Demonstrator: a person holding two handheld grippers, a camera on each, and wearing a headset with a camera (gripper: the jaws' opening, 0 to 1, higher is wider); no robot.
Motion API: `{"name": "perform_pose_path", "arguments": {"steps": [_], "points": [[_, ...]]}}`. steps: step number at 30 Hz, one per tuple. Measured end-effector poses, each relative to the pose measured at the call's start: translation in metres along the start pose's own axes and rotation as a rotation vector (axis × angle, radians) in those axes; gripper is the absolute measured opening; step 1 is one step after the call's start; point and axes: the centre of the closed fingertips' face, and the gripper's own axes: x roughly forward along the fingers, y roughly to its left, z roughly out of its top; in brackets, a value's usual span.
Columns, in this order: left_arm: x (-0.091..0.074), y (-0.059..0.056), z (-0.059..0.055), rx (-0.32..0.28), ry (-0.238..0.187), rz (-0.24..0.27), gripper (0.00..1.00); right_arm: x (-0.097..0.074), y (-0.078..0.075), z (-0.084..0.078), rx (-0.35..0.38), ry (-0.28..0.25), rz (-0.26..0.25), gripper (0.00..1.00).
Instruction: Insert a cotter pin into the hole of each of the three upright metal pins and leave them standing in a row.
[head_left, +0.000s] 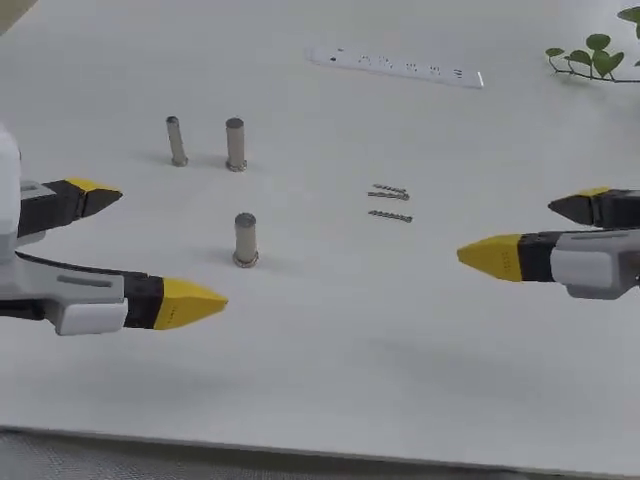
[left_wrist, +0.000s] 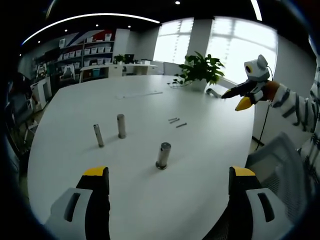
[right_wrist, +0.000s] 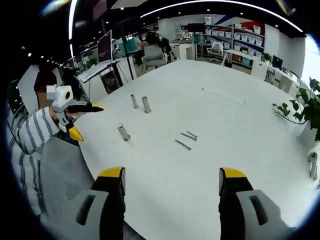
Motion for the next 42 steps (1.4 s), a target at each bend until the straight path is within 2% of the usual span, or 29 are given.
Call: {"name": "perform_pose_path", "arguments": {"steps": [2, 6, 9, 10, 12, 13, 14, 16, 18, 24, 29, 32, 36, 42], "points": [[-0.002, -0.003, -0.001, -0.005, -0.012, -0.006, 0.99, 0.008, 0.001, -0.001, -0.054, 0.052, 0.03, 0.69], [-0.01, -0.004, -0.007, -0.019, -0.024, -0.005, 0.99, 0.024, 0.001, -0.003, -0.136, 0.131, 0.061, 0.67], [-0.015, -0.005, -0.011, -0.021, -0.023, -0.007, 0.99, 0.035, -0.003, -0.004, -0.176, 0.165, 0.066, 0.66], [-0.016, -0.005, -0.012, -0.021, -0.021, -0.009, 0.98, 0.038, -0.004, -0.004, -0.19, 0.175, 0.068, 0.62], [-0.017, -0.007, -0.013, -0.019, -0.016, -0.014, 0.97, 0.045, -0.006, -0.002, -0.264, 0.173, 0.083, 0.48], [-0.017, -0.007, -0.013, -0.016, -0.015, -0.016, 0.97, 0.048, -0.007, -0.001, -0.27, 0.169, 0.081, 0.42], [-0.017, -0.007, -0.013, -0.013, -0.016, -0.018, 0.97, 0.051, -0.009, 0.001, -0.273, 0.167, 0.066, 0.4], [-0.018, -0.008, -0.012, -0.008, -0.017, -0.024, 0.97, 0.057, -0.012, -0.001, -0.326, 0.212, 0.073, 0.41], [-0.017, -0.007, -0.01, -0.003, -0.022, -0.022, 0.98, 0.064, -0.009, -0.002, -0.387, 0.236, 0.107, 0.46], [-0.018, -0.01, -0.006, 0.027, -0.023, -0.037, 0.98, 0.083, -0.004, -0.004, -0.514, 0.296, 0.15, 0.42], [-0.018, -0.017, -0.003, 0.051, -0.022, -0.061, 0.97, 0.098, -0.001, -0.008, -0.558, 0.345, 0.189, 0.42], [-0.016, -0.02, -0.002, 0.063, -0.024, -0.073, 0.97, 0.105, -0.005, -0.01, -0.589, 0.382, 0.192, 0.41], [-0.013, -0.027, -0.003, 0.081, -0.026, -0.107, 0.97, 0.115, -0.011, -0.008, -0.603, 0.403, 0.193, 0.4], [-0.012, -0.026, -0.005, 0.095, -0.029, -0.114, 0.97, 0.127, -0.018, -0.017, -0.636, 0.489, 0.203, 0.38]]}}
